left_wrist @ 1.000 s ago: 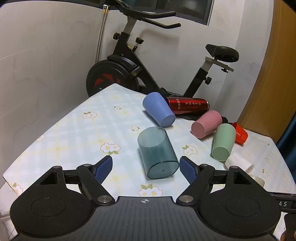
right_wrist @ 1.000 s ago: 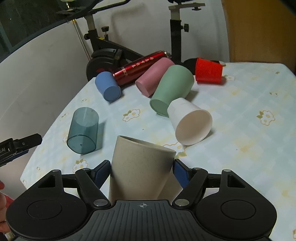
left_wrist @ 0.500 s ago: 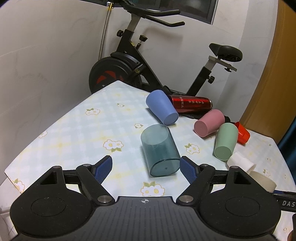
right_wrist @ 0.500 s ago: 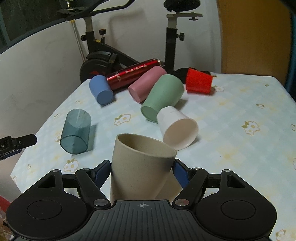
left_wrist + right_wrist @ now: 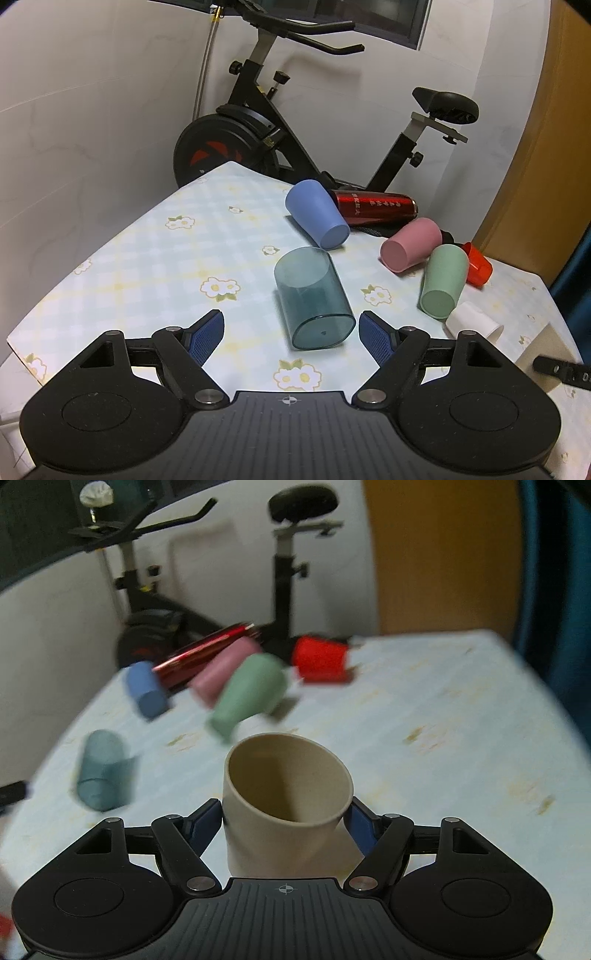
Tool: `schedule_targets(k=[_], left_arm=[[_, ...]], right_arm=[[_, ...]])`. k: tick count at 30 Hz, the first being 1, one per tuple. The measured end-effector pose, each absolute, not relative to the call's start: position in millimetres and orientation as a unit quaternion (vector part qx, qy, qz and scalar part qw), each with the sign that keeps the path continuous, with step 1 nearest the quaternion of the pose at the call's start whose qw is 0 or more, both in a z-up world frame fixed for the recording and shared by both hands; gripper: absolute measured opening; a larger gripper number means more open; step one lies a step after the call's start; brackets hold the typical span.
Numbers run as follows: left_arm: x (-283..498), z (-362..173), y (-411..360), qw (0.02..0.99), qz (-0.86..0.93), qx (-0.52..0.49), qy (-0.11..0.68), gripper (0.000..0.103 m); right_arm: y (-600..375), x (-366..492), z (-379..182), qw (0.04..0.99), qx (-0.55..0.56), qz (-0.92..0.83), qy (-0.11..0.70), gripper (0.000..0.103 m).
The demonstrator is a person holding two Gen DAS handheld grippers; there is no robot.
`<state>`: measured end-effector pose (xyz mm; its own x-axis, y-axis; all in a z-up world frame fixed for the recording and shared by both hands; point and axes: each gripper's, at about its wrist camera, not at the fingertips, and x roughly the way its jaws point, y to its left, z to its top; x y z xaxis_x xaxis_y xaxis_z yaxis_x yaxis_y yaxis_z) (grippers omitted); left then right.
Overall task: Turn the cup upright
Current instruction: 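Rotate the held beige cup rim-up with the right tool, then lower the beige cup upright onto the table and open the right tool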
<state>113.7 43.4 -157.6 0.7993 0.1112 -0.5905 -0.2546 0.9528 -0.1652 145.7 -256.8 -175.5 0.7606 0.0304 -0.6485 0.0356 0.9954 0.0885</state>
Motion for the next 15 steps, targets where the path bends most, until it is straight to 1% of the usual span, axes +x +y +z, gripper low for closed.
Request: schedule_targets(k=[5,8,15], left_arm=[[113.0,-157.3,39.5,0.942,0.092,-0.112,0.303,0.082],[112.8,-157.5,38.0,0.942,0.091,-0.11,0.304,0.082],[114.1,-158.4,37.4,0.941,0.091,-0.108,0.308,0.082]], right_arm=[[-255.5,148.9,-181.1,0.948,-0.042,-0.037,0.313,0.068],[-254.0,149.5,-188.7,0.949,-0.078,-0.049,0.302,0.068],[-255.1,149.7,-197.4,0.947,-0.082,-0.059,0.306,0.068]])
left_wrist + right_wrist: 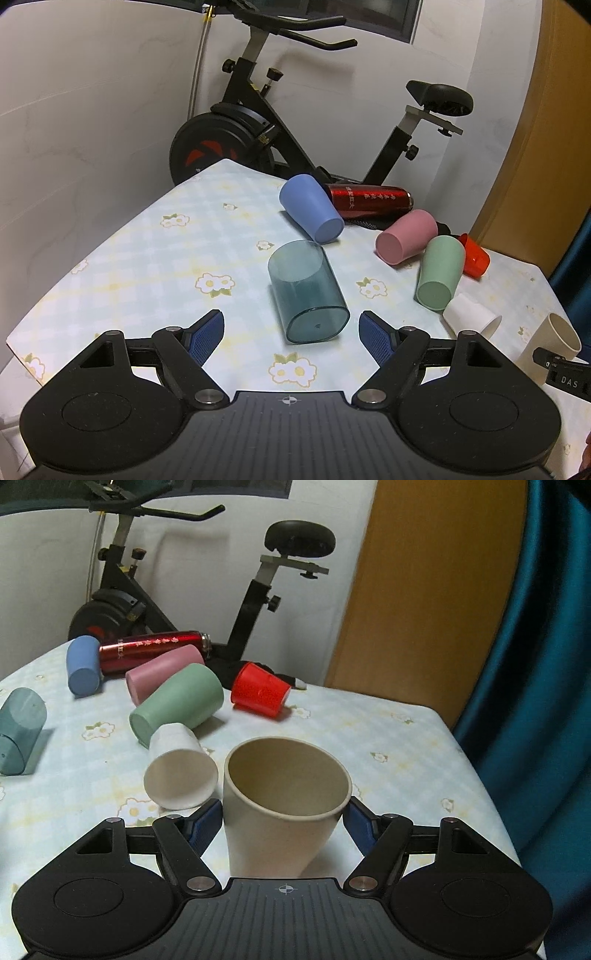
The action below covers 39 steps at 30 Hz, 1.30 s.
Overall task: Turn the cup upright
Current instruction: 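Lower the beige cup upright onto the table and open the right tool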
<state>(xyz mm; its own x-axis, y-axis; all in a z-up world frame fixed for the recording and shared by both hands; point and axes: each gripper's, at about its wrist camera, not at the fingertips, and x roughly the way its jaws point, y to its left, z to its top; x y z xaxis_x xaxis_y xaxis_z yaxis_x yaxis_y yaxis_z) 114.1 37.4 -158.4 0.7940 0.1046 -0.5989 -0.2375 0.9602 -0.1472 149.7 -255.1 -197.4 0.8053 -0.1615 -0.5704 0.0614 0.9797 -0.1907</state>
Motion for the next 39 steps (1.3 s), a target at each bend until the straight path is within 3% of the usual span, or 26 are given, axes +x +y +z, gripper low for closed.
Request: schedule_targets(k=[11,15,20,33,39], left_arm=[[112.5,-156.8,36.9,0.941,0.09,-0.107,0.31,0.082],[110.3,-154.6,35.0,0.941,0.089,-0.104,0.31,0.082],[106.6,-148.8,33.0,0.943,0.086,-0.1,0.306,0.083],[85.2,-118.7,21.7,0.957,0.063,-0.091,0.269,0.095],[75.0,-75.0,15.9,0.972,0.032,-0.068,0.222,0.098]], right_arm=[[-265.9,149.8,-191.0,0.943,-0.021,-0.042,0.329,0.069],[-270.5,147.6,-187.9,0.941,0.009,-0.032,0.335,0.087],[-274.2,143.7,-178.1,0.941,0.031,-0.023,0.337,0.102],[-278.7,106.8,-130.7,0.952,0.053,-0.012,0.3,0.103],[-281.6,79.6,-92.6,0.96,0.062,-0.013,0.271,0.103]])
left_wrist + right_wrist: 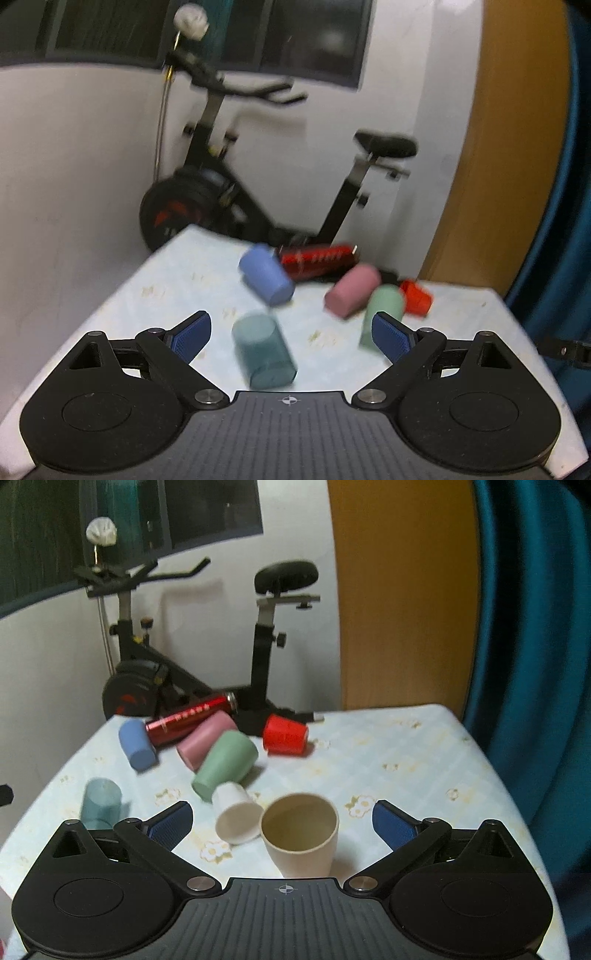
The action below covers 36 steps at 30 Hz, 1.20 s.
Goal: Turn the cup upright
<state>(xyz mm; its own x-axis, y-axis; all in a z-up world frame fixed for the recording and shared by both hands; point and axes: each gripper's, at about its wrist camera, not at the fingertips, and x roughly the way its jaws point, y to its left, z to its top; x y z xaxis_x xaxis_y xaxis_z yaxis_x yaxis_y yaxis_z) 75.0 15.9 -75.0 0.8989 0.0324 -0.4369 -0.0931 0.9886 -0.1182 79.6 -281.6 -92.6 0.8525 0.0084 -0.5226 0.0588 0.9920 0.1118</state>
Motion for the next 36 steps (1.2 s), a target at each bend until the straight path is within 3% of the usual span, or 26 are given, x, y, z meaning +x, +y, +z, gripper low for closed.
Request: schedule_targets(k=[4,14,23,36], left_arm=[[58.1,-38.5,6.6,0.982,0.012,-0.049,0.181,0.103],[7.2,22.3,-25.0,0.996,-0.025,-0.017,0.089,0.103],[-18.6,33.7,-47.3,0.998,-0.049,0.002,0.041,0.103],[-20.2,32.7,-43.9,0.998,-0.053,0.001,0.033,0.103]], right_arm=[[-281.9,57.9,-65.3,0.966,0.066,-0.015,0.249,0.103],[-271.9,7.0,1.8,0.98,0.061,-0.006,0.191,0.103],[-256.8,-22.7,34.3,0.986,0.036,0.002,0.163,0.103],[-249.8,-36.5,45.4,0.989,0.023,-0.004,0.145,0.103]])
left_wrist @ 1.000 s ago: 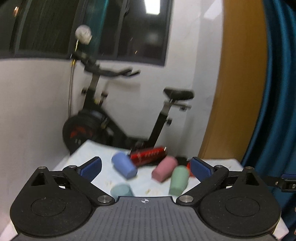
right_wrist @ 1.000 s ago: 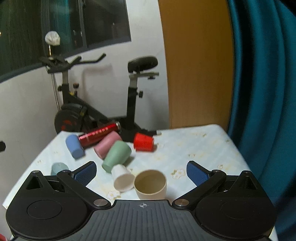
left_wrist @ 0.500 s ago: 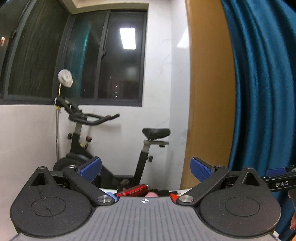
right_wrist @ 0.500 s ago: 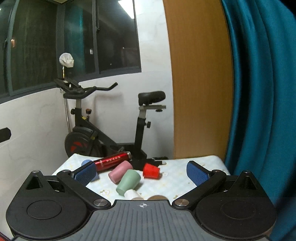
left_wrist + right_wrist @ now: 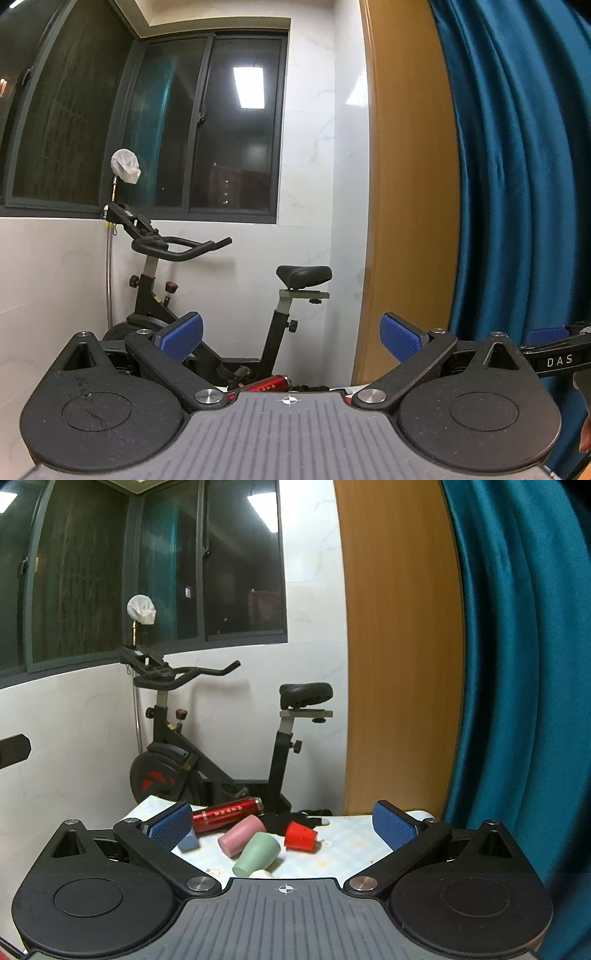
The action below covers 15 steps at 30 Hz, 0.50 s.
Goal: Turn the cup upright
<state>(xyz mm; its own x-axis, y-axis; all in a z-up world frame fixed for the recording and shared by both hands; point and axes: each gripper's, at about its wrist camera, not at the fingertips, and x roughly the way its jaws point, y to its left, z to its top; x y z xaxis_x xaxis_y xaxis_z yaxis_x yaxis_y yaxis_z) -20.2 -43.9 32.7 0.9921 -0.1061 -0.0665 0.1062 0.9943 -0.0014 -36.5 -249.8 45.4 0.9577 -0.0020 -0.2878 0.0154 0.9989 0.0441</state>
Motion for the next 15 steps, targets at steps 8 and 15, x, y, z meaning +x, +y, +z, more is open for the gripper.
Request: schedule_targets(k=[8,15], left_arm=[[-23.6,33.4,-43.8,0.998,-0.051,0.0,0.037,0.103],[-23.6,34.8,-43.9,0.998,-0.049,0.0,0.037,0.103]], right_arm=[[-247.9,-37.7,43.5,0.989,0.023,-0.006,0.147,0.103],[-248.1,-37.2,44.0,0.989,0.023,-0.006,0.147,0.103]])
